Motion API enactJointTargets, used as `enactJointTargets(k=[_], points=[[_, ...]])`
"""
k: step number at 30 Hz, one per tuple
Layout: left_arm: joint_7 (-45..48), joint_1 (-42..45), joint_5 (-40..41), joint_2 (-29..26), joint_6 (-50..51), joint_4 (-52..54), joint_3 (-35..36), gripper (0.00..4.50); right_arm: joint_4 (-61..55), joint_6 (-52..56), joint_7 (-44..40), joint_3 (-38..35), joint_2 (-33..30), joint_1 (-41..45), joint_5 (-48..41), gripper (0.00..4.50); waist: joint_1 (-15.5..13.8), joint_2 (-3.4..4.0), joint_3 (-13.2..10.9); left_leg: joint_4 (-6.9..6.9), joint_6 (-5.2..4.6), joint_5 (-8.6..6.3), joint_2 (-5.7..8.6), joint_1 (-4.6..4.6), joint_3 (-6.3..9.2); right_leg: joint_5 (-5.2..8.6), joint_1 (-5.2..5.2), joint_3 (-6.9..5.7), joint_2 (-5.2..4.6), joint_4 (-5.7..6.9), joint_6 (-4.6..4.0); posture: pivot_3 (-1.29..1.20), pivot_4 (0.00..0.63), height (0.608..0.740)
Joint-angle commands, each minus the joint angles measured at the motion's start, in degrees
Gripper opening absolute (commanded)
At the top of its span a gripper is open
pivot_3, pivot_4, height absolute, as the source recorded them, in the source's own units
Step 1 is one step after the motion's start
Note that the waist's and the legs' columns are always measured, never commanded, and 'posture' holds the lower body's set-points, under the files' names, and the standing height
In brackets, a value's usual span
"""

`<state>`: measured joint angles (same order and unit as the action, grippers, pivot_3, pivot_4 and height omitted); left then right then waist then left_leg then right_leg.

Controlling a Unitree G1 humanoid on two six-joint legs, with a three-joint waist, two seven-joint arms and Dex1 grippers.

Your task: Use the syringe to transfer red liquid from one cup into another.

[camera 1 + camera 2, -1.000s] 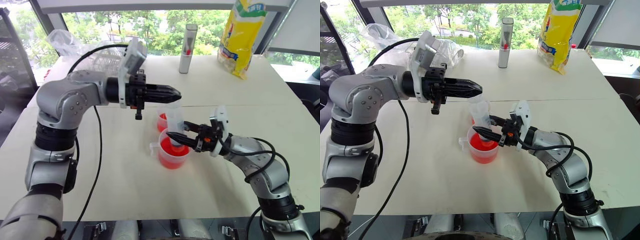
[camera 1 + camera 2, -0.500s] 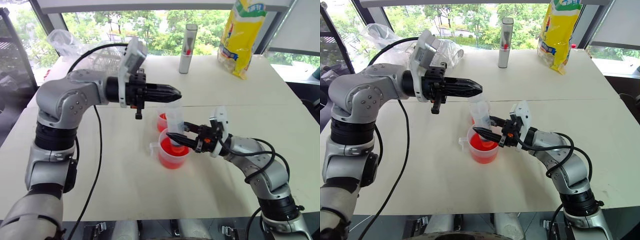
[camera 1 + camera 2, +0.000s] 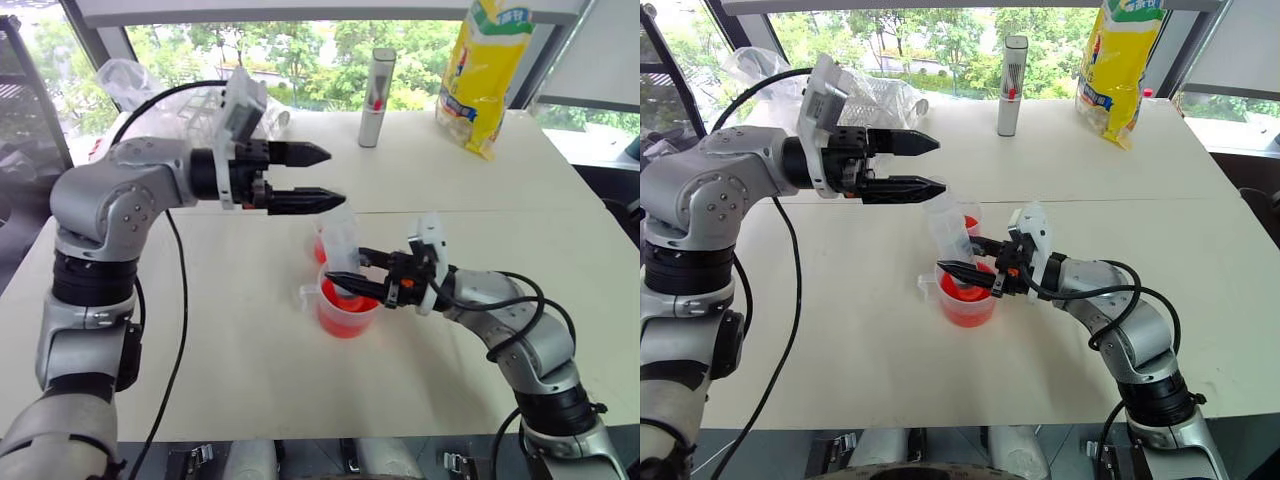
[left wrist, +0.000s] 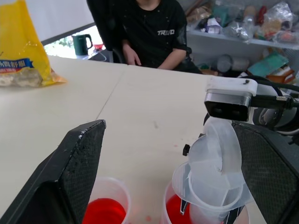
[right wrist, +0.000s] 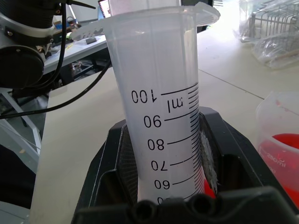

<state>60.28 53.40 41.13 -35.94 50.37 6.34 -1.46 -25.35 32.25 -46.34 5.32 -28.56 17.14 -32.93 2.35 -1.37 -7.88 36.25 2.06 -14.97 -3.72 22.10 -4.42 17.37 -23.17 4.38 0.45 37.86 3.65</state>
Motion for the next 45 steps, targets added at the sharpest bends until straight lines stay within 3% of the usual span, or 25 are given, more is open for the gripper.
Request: enactJointTargets(k=[1, 12, 20, 29, 34, 40, 45], points=[[-0.60, 1.33, 0.70, -0.71, -0.53, -0.93, 3.17, 4.46, -3.68, -0.01, 0.43, -2.15, -0.36, 1.33, -2.10, 1.42, 0.00, 0.00, 0.00, 0.00, 0.00, 0.00, 0.00, 0.00, 0.00, 0.00, 0.00, 0.00, 0.00, 0.00, 0.00, 0.00, 0.150, 0.740], [-4.93, 3.76, 5.48, -4.49, 1.45, -7.33, 14.37, 4.46, -5.34, 1.52, 1.97, -3.99, -0.58, 2.17, -4.07, 1.42, -0.01, 0.00, 0.00, -0.01, 0.00, 0.00, -0.03, -0.02, 0.01, 0.00, -0.04, -0.02, 0.02, 0.07, -0.01, 0.00, 0.150, 0.740], [-2.84, -4.62, 2.16, -9.07, -1.42, -4.40, 13.06, 4.46, -5.03, 4.11, 2.31, -6.70, -1.45, 6.69, -8.36, 1.42, 0.21, 0.01, -0.01, -0.02, 0.01, 0.00, -0.04, -0.07, -0.05, 0.01, -0.03, -0.04, -0.04, 0.10, -0.01, 0.00, 0.150, 0.740], [-2.17, -11.88, -1.58, -8.05, -6.19, -0.64, 9.13, 4.46, 6.38, 7.61, -0.45, -11.41, -3.21, 24.70, -14.69, 1.42, 0.04, -0.01, -0.01, 0.00, 0.00, 0.00, -0.05, -0.03, -0.06, 0.01, -0.05, -0.04, -0.08, 0.08, -0.02, 0.00, 0.150, 0.740], [-3.43, -13.87, -1.39, -6.75, -5.93, 2.34, 9.14, 4.46, 25.89, -3.86, -5.53, -6.84, 1.43, 35.13, -4.47, 1.42, 0.29, 0.00, -0.02, -0.04, -0.01, 0.00, -0.01, -0.04, -0.15, -0.01, -0.09, 0.03, -0.06, 0.07, -0.02, 0.00, 0.150, 0.740], [-5.83, -15.31, -1.05, -6.09, -5.54, 5.67, 9.73, 4.46, 43.29, -20.44, -7.10, -3.23, 9.27, 36.21, 6.35, 1.42, 0.25, 0.01, -0.02, -0.07, 0.00, 0.00, -0.06, 0.08, -0.10, 0.00, -0.21, 0.07, -0.05, 0.09, -0.03, 0.00, 0.150, 0.740], [-7.81, -13.33, -1.66, -5.31, -6.58, 5.33, 9.97, 4.46, 48.50, -26.74, -6.18, -3.33, 12.88, 35.24, 10.02, 1.42, 0.17, 0.02, -0.03, -0.04, 0.02, 0.01, -0.11, 0.13, -0.10, -0.01, -0.24, 0.08, -0.13, 0.12, -0.02, 0.00, 0.150, 0.740]])
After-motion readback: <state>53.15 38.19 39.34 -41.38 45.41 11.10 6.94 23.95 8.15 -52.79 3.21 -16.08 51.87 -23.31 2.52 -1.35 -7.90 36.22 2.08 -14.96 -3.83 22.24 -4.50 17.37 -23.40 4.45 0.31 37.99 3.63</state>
